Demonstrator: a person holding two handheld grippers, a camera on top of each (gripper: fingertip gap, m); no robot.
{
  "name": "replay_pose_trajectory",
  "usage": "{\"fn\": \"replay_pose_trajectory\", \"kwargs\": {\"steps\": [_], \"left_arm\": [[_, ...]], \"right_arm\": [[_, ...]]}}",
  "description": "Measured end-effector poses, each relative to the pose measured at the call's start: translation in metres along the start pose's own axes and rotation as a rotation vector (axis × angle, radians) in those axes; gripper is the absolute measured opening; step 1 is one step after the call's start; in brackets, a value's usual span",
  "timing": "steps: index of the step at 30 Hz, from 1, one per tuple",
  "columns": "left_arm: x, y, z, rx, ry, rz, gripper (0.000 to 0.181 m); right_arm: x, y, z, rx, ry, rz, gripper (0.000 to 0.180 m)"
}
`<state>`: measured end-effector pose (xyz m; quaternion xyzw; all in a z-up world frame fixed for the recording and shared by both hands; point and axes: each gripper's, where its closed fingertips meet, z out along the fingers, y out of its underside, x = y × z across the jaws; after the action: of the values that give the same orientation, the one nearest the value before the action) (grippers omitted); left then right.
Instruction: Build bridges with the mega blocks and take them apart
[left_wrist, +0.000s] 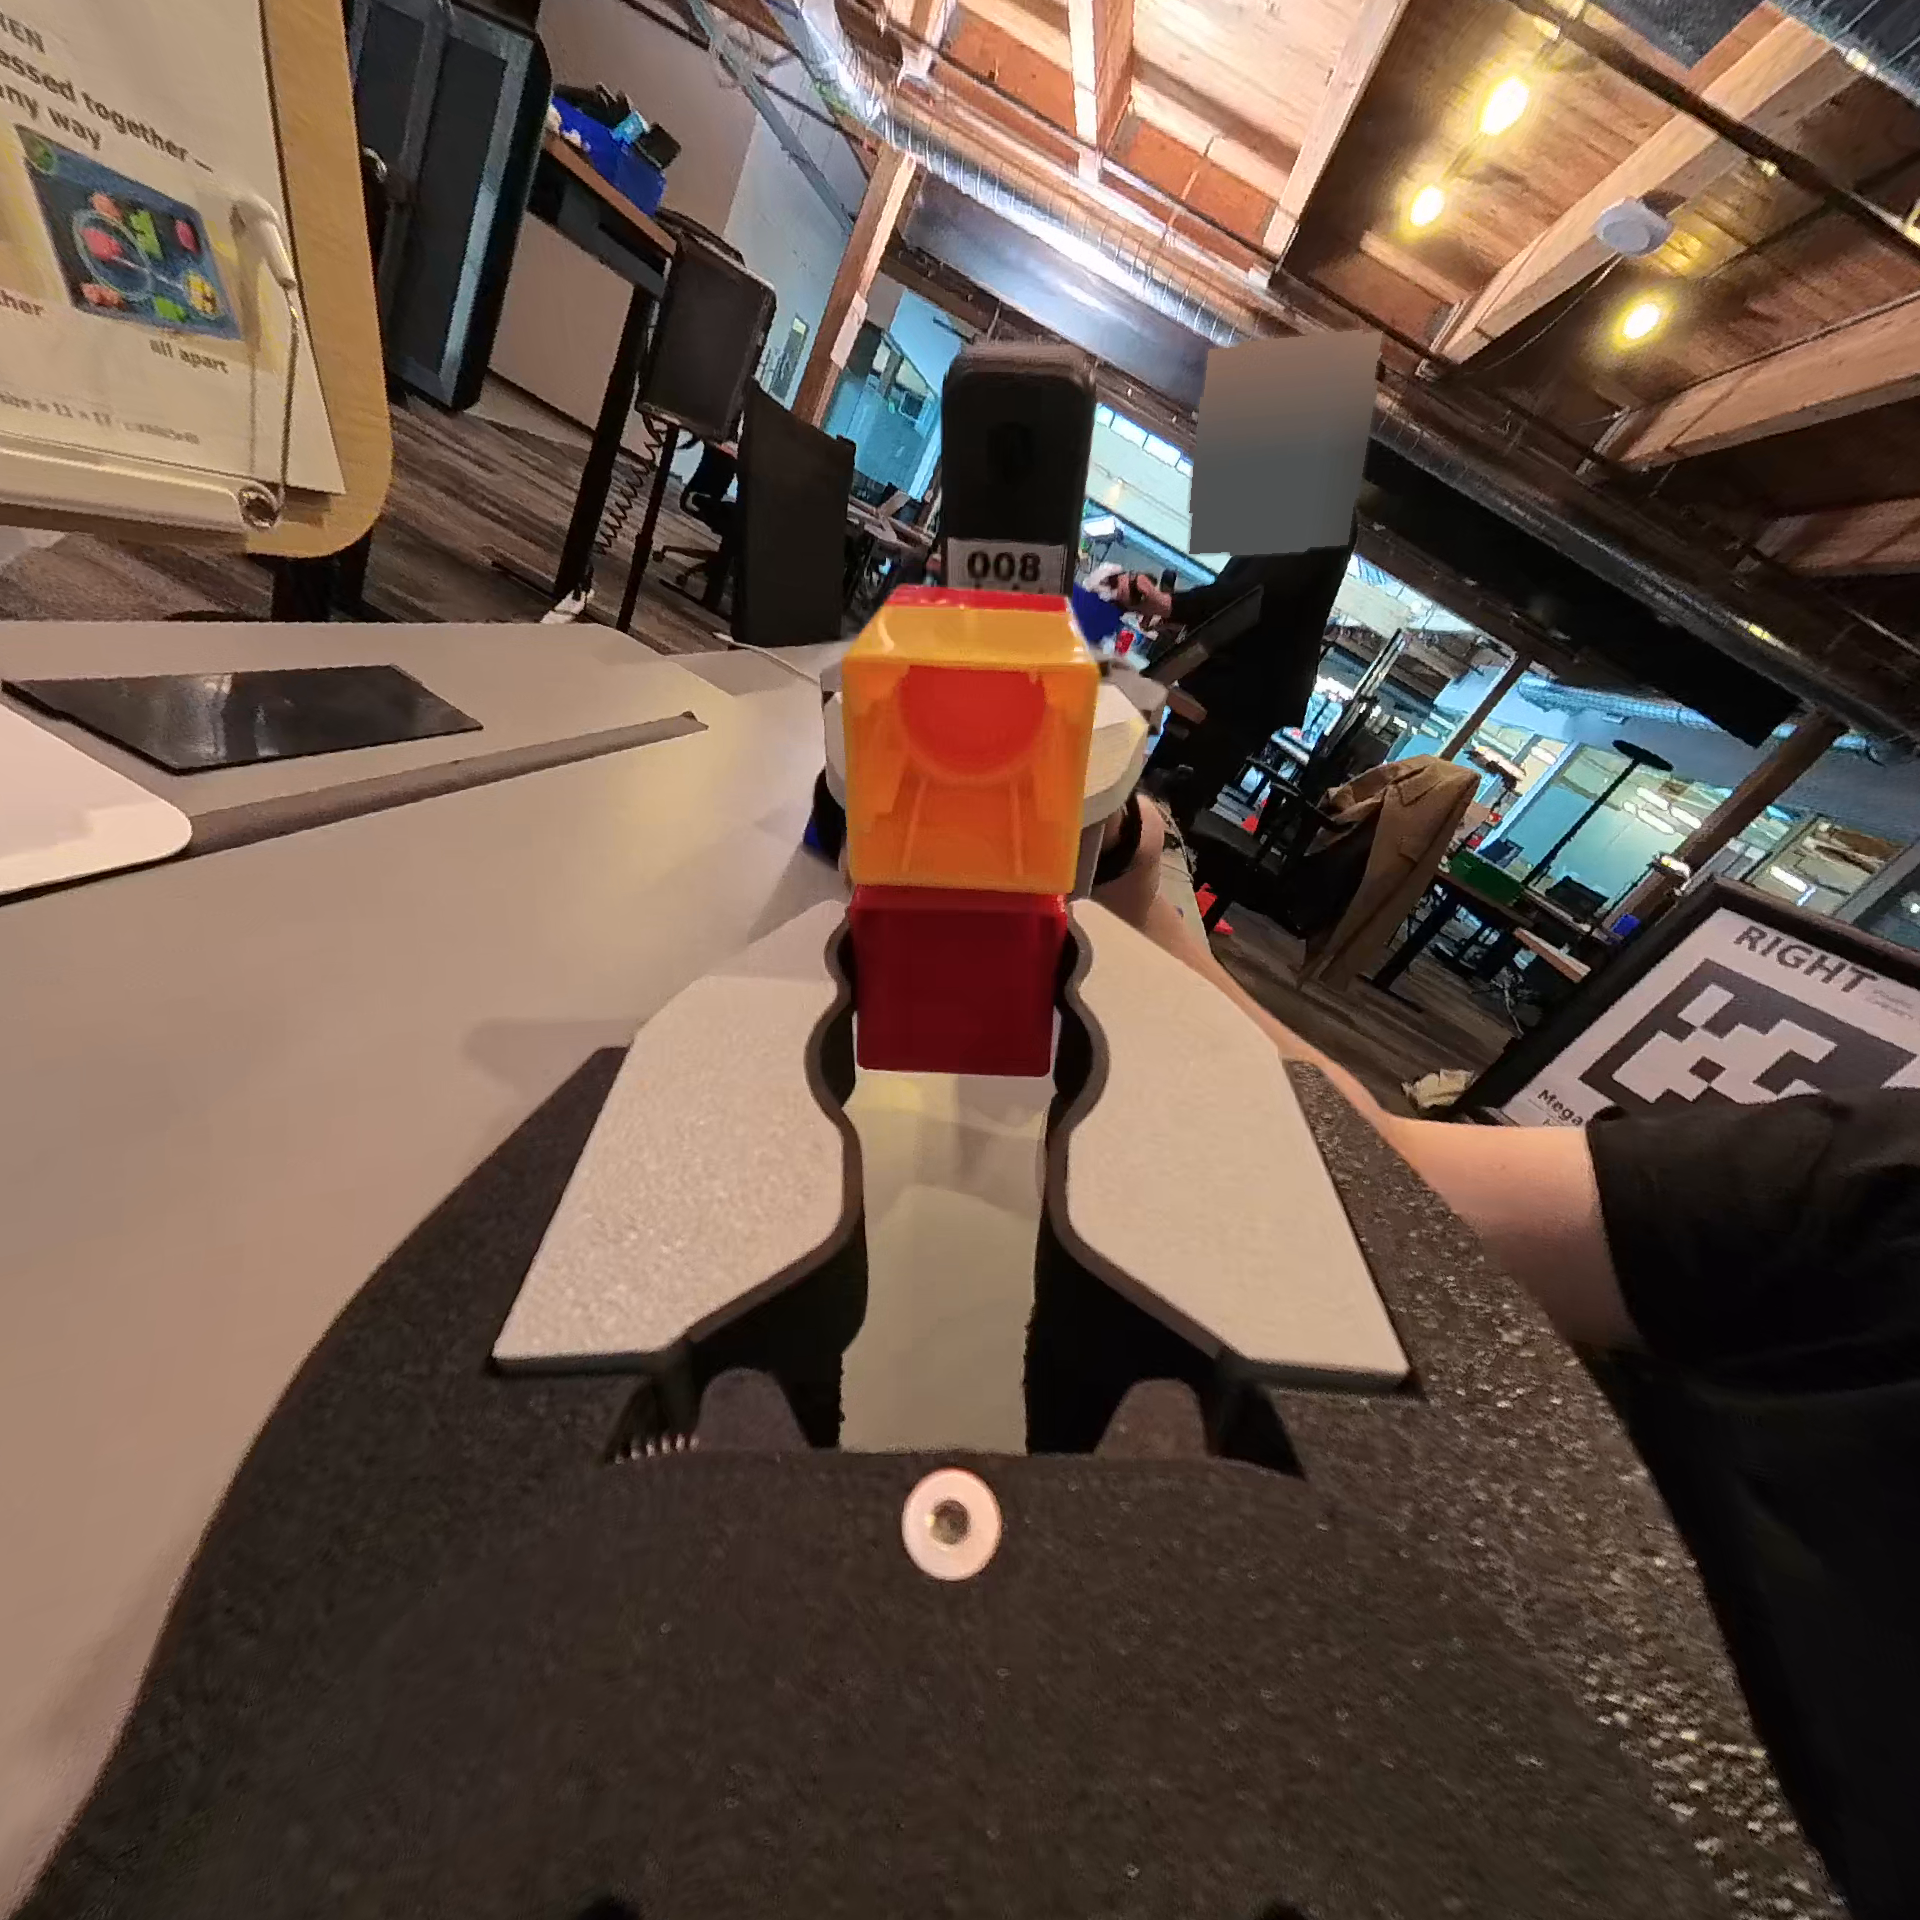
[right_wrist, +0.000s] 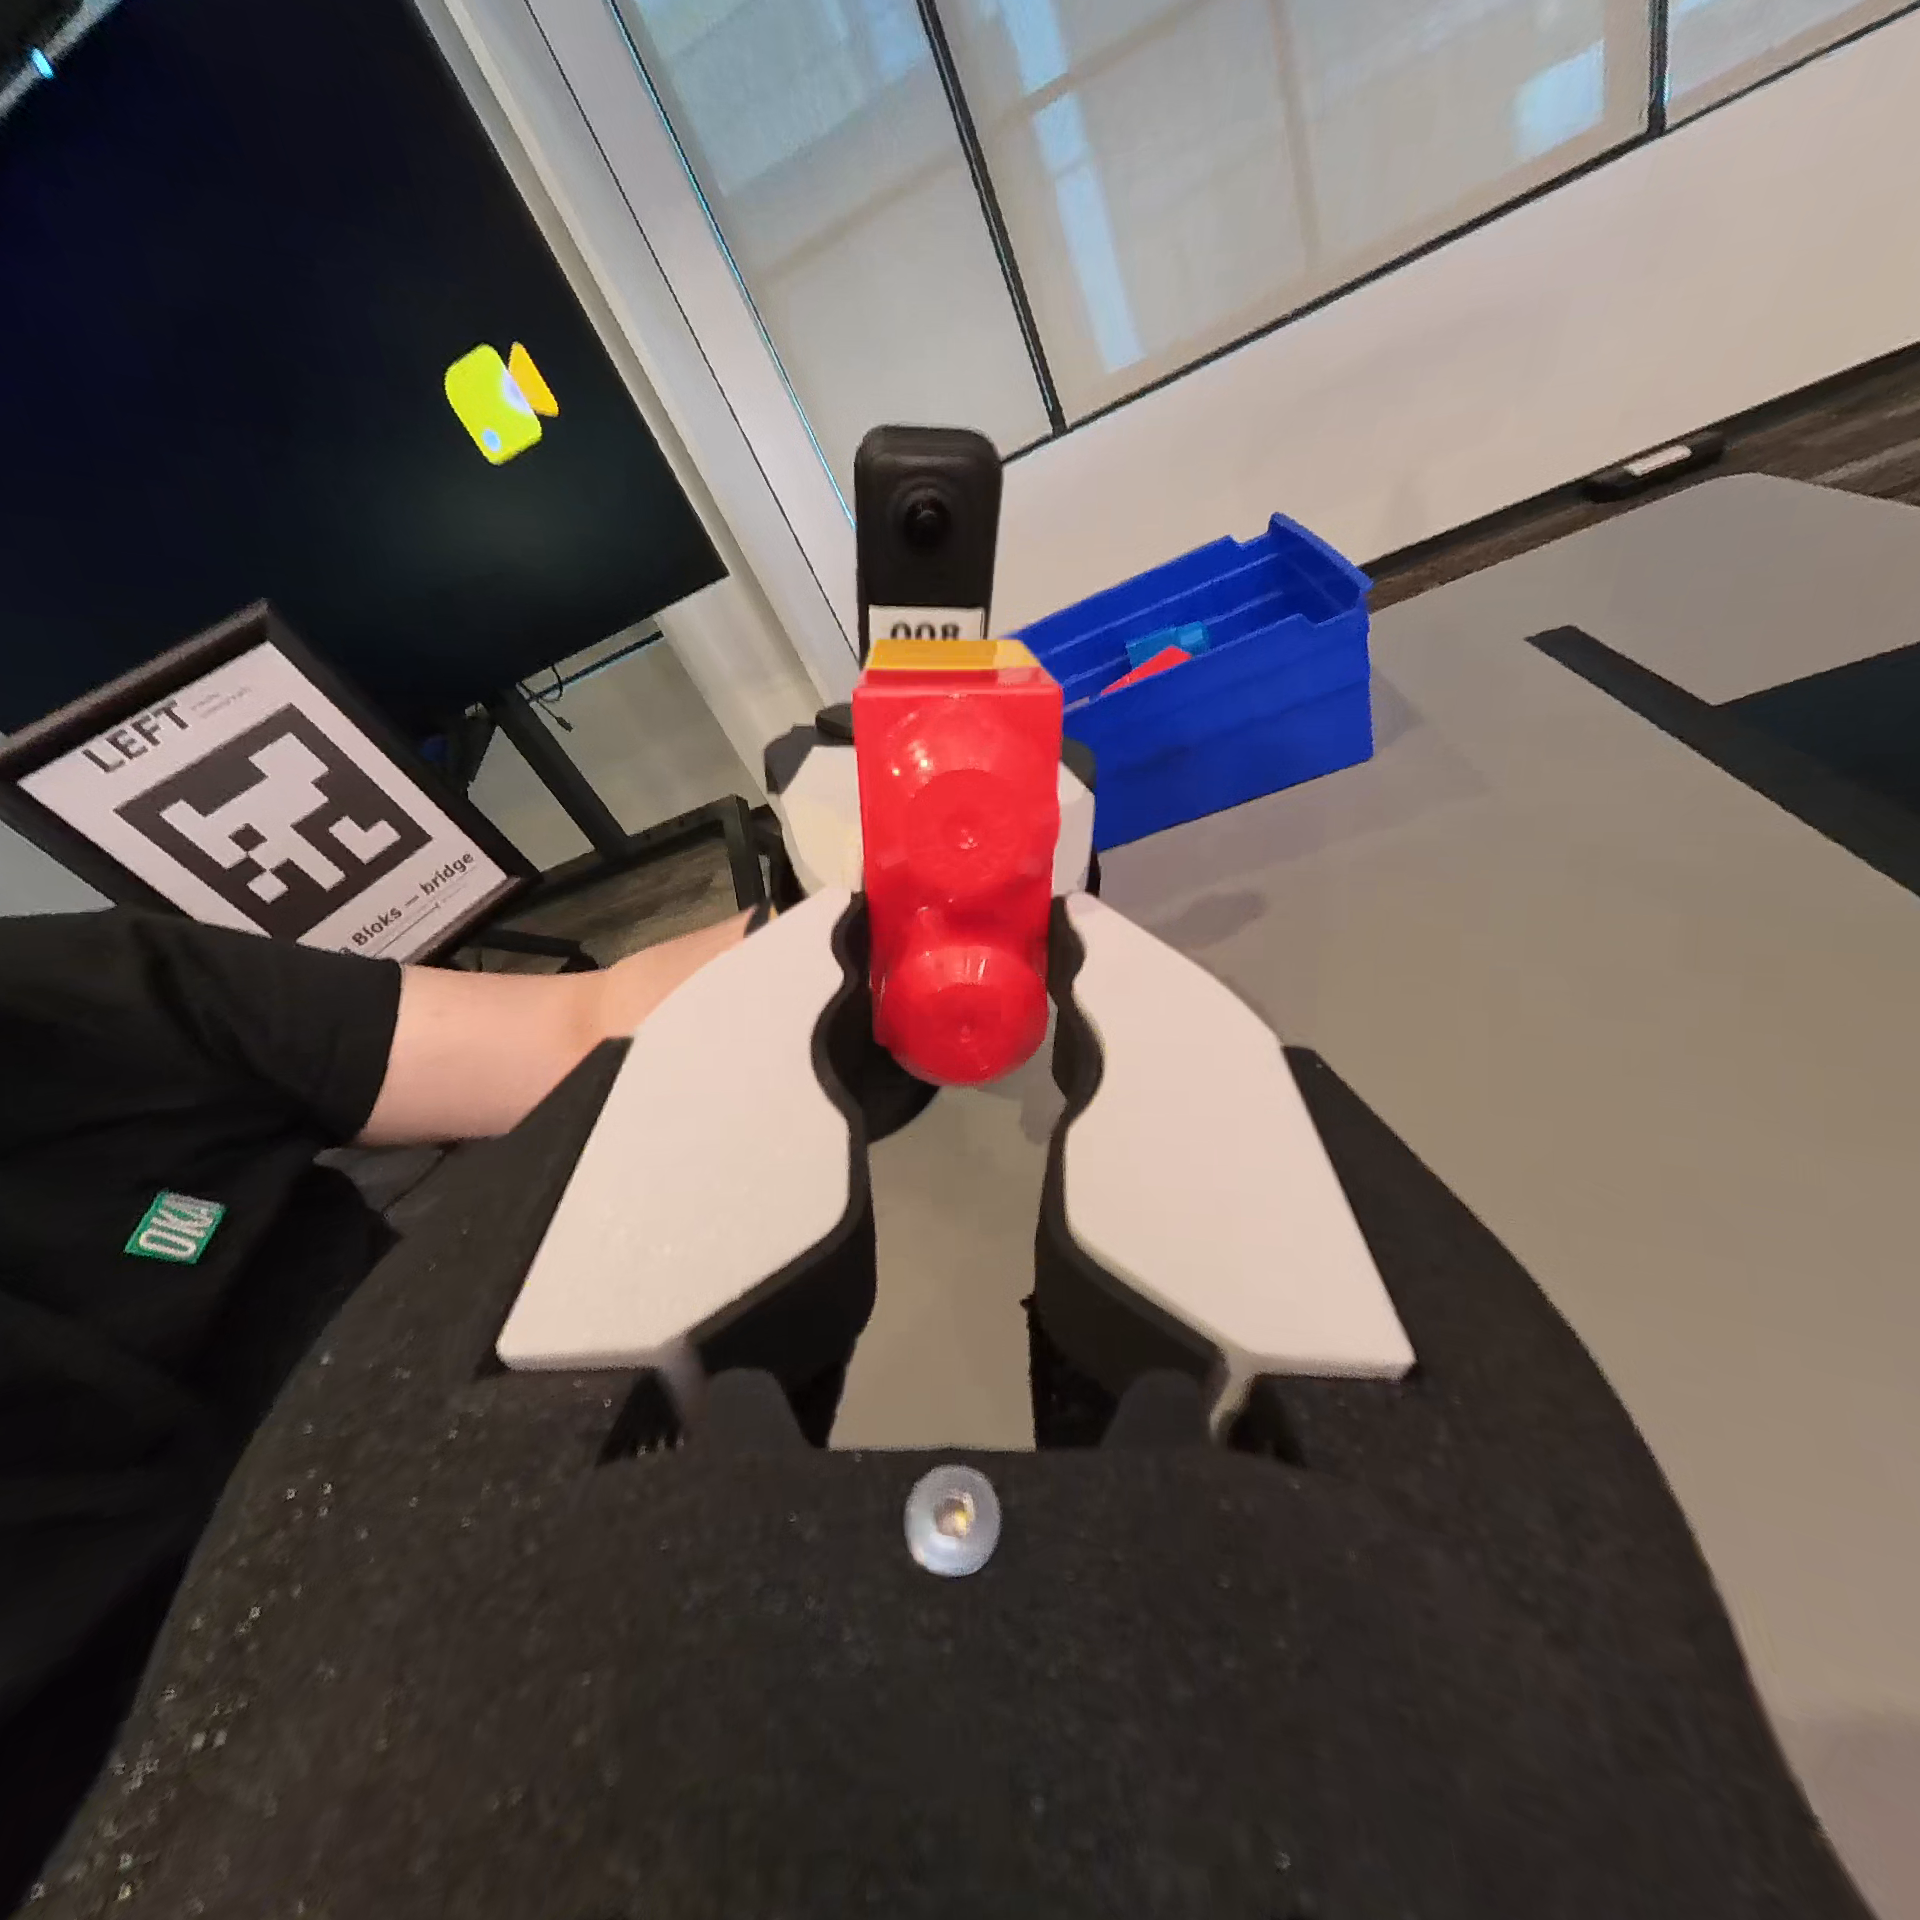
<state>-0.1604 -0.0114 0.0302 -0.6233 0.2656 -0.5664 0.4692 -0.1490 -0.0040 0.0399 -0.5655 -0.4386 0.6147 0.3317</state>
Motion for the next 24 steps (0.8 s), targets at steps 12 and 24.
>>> {"fn": "replay_pose_trajectory", "kwargs": {"steps": [12, 24], "left_arm": [[-0.002, 0.006, 0.002, -0.036, -0.009, 0.011, 0.035], [-0.004, -0.006, -0.003, 0.056, 0.021, -0.059, 0.065]], "right_arm": [[0.001, 0.009, -0.001, -0.048, 0.004, -0.015, 0.032], [0.004, 0.002, 0.0, -0.026, 0.036, 0.009, 0.032]]}}
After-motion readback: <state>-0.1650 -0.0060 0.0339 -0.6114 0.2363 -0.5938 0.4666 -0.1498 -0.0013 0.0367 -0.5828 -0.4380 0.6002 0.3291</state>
